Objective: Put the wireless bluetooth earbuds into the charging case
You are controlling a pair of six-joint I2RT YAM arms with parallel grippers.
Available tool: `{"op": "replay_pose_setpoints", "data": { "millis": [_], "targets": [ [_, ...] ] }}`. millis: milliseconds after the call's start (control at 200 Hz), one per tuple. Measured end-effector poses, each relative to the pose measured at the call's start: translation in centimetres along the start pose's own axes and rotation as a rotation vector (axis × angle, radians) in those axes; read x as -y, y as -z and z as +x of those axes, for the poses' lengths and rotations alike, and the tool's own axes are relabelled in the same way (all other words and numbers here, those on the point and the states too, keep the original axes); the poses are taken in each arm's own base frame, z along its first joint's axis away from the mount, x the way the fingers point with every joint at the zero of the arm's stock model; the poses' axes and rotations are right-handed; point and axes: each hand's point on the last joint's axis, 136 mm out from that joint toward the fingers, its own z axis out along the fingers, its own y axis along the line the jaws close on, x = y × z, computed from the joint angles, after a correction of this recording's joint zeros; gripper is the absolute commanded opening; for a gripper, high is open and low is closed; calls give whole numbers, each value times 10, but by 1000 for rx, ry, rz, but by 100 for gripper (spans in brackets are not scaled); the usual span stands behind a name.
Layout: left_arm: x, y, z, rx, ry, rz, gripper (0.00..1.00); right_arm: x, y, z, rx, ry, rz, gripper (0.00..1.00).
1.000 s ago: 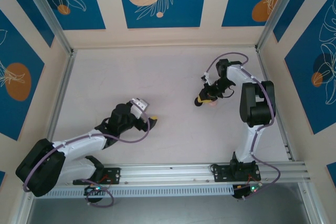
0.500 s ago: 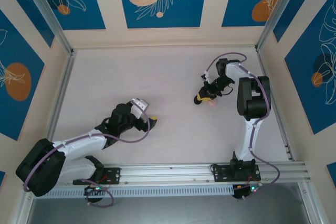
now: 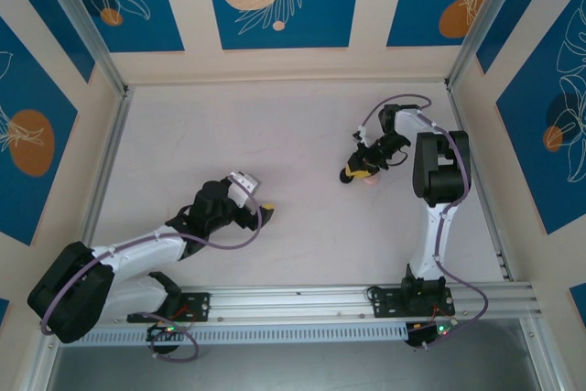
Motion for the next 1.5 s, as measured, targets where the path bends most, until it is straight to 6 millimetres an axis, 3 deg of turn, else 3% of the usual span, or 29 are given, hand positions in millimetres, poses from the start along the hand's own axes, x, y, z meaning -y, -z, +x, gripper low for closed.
{"op": "replay_pose_setpoints", "data": {
  "millis": [220,720,950,1160,1375,1500],
  "targets": [
    [-1,0,1,-5,0,-3,100,2,-1,2,-12,-8,5,33],
    [-2,6,0,-7,0,-15,100,3,-1,2,-12,-8,15,39],
    [-10,11,-4,-10,0,-60,100,2,8,0,13,4,51,41],
    [-28,19,-14,-2,3,-163,100,-15,33,-3,81,53,93,42],
    [-57,35,-21,11,8,-334,100,-53,85,-7,273,177,155,43],
    [-79,50,-29,40,23,-455,100,-72,111,1,415,256,184,50]
  ]
}}
